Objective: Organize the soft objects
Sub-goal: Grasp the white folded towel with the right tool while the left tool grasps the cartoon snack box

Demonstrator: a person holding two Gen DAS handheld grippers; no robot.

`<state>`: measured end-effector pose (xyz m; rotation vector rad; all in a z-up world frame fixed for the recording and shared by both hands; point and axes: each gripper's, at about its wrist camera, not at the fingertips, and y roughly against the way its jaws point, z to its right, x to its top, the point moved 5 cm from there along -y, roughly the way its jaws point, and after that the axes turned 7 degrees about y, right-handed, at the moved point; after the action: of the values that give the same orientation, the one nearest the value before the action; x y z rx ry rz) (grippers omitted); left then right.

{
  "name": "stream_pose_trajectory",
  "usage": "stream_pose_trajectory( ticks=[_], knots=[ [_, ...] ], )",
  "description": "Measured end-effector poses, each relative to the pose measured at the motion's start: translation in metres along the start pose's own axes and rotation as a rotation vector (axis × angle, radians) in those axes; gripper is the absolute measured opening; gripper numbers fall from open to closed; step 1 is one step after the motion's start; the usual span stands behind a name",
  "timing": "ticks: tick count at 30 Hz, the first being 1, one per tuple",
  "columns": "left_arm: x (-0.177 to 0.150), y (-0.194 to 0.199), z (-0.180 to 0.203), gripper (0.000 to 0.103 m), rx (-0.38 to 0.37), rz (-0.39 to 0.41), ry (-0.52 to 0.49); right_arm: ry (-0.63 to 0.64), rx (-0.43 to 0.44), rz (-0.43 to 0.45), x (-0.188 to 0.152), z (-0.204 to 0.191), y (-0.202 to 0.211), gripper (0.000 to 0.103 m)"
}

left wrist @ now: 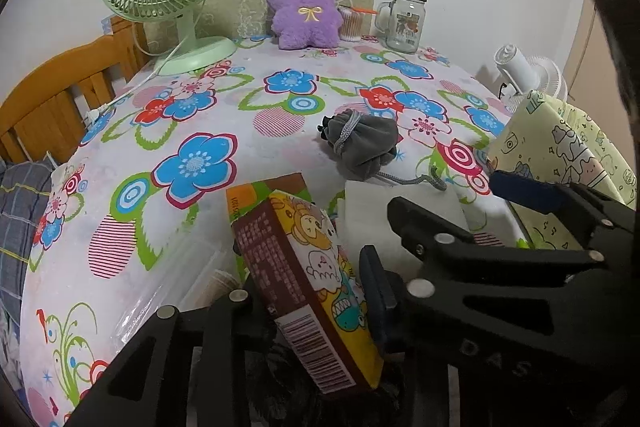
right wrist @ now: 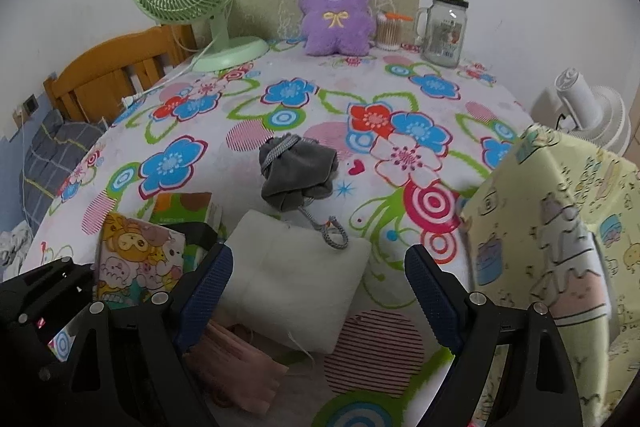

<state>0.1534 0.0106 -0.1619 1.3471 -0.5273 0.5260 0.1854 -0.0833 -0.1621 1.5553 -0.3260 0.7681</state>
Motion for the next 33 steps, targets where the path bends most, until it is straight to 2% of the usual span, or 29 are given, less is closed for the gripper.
stream_pose_trajectory(
  ticks=[15,18,19,21,23,25,28,33],
  knots=[
    [-0.005,-0.004,0.002,0.034,0.027,0.005,-0.038,-0.052,0.073,-0.072,-0.005,-0.006,-0.030,0.090],
    [-0.006,-0.006,0.006,0.034,0.054,0.009,-0.068,-0.060,0.089,-0.081,-0.008,-0.009,-0.031,0.076],
    [-0.007,-0.006,0.007,0.034,0.064,0.011,-0.080,-0.053,0.074,-0.074,-0.008,-0.010,-0.030,0.065],
    [-0.007,-0.005,0.008,0.034,0.066,0.015,-0.082,-0.033,0.051,-0.060,-0.007,-0.011,-0.027,0.051],
    [-0.005,-0.004,0.005,0.031,0.054,0.013,-0.061,-0.031,0.045,-0.056,-0.006,-0.009,-0.026,0.038],
    [-0.004,-0.002,0.004,0.027,0.052,0.019,-0.050,-0.029,0.041,-0.045,-0.006,-0.007,-0.023,0.030],
    [-0.004,-0.001,0.007,0.024,0.047,0.018,-0.051,-0.031,0.041,-0.032,-0.007,-0.005,-0.019,0.025],
    [-0.003,0.005,0.014,0.022,0.044,0.037,-0.066,-0.038,0.035,-0.014,-0.008,-0.001,-0.009,0.024]
  ],
)
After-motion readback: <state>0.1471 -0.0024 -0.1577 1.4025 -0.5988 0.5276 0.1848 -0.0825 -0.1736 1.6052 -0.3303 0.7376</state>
